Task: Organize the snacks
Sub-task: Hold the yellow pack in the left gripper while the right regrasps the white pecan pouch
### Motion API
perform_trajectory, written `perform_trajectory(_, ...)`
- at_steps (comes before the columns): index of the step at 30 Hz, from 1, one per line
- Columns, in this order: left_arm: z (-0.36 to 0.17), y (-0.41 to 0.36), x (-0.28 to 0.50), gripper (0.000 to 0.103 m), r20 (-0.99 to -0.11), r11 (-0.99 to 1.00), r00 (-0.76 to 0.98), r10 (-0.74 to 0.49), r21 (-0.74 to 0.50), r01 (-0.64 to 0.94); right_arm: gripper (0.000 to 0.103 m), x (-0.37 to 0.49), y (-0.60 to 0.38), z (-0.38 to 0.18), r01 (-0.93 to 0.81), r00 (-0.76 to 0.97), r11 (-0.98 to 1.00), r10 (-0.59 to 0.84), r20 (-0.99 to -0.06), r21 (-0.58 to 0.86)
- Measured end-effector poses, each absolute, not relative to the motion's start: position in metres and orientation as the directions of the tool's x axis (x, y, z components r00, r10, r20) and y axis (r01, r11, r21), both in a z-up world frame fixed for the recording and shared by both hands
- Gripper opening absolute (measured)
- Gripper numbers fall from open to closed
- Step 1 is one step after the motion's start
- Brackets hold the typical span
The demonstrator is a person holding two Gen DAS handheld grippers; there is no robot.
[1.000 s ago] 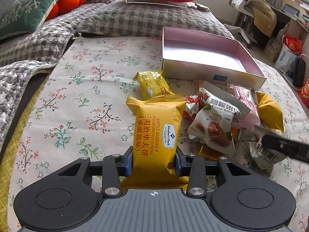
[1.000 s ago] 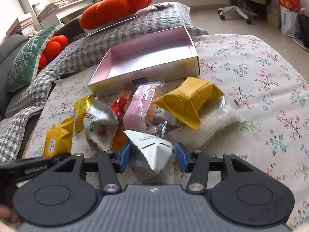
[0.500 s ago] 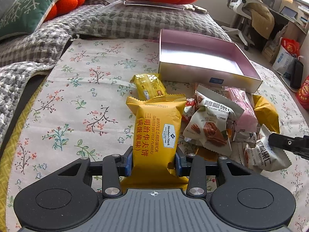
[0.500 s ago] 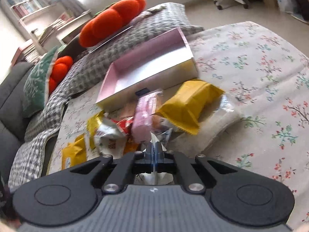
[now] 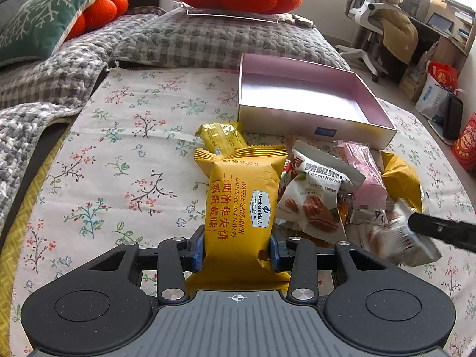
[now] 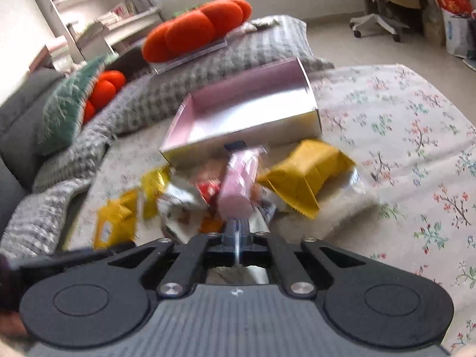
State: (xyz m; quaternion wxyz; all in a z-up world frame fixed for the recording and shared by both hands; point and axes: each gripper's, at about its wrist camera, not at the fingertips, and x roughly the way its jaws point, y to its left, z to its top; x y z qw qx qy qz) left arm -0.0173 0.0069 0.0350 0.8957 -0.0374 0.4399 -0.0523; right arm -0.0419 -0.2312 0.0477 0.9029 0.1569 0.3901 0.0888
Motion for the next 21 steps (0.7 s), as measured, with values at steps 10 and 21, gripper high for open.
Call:
perform_trajectory(10,0.029,0.012,-0.015,0.038,-0.794,0.992,0.597,-0.117,-0.117,0.039,0.090,-0.046,-0.224,0.034,0.072,0.706,0.967,0.123,-0.698,0.243)
perform_trajectory(21,0.031,0.012,-0.017,0.038,-0.787,0.992,0.605,-0.124,-0.122,0.044,0.036,-0.061,-0.235,0.025,0.157,0.708,0.963,0.044,-0.704,0.218)
